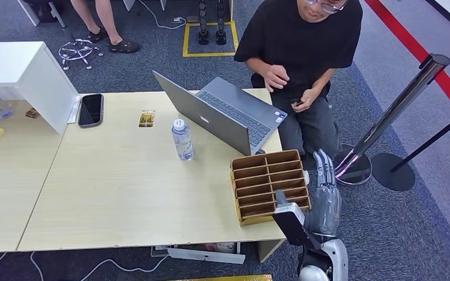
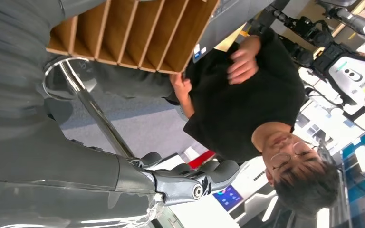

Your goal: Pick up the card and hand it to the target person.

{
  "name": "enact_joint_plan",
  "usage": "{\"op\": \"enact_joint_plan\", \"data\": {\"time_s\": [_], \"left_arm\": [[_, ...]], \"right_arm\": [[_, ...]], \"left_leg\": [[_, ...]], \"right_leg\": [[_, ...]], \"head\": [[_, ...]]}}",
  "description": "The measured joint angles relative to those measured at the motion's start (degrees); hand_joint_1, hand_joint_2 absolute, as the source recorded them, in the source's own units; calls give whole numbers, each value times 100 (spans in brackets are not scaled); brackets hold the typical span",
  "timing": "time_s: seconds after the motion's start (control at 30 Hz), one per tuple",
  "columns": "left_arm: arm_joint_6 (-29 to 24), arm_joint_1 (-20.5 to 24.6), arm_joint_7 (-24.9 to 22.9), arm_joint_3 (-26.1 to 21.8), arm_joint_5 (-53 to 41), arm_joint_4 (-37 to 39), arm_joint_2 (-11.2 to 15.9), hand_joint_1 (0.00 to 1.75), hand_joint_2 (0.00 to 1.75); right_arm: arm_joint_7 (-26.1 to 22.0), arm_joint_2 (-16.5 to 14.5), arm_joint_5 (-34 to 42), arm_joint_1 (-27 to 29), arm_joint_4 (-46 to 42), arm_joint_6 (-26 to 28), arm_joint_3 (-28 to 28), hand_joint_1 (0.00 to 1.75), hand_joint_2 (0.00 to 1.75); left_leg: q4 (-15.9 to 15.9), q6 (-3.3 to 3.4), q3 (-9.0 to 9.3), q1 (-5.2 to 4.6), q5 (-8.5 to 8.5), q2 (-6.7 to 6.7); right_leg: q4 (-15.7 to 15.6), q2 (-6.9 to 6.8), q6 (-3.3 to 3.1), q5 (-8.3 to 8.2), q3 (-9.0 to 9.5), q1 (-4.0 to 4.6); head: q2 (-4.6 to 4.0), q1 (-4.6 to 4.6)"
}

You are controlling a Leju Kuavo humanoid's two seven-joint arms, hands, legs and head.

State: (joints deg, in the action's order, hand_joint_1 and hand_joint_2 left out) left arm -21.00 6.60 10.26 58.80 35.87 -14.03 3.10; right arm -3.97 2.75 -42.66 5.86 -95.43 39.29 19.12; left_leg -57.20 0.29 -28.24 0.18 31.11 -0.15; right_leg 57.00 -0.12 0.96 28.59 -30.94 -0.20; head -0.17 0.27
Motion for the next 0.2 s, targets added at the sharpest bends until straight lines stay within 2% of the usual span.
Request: {"op": "enact_joint_plan", "data": {"time_s": [0.2], "left_arm": [[-64,-19,10,0,0,0,-2,0,0]], "right_arm": [[-338,-315,314,309,-69,1,-287,0,175]], "left_leg": [[0,0,0,0,0,0]], "right_leg": [[0,0,0,0,0,0]], "head": [[0,-2]]}}
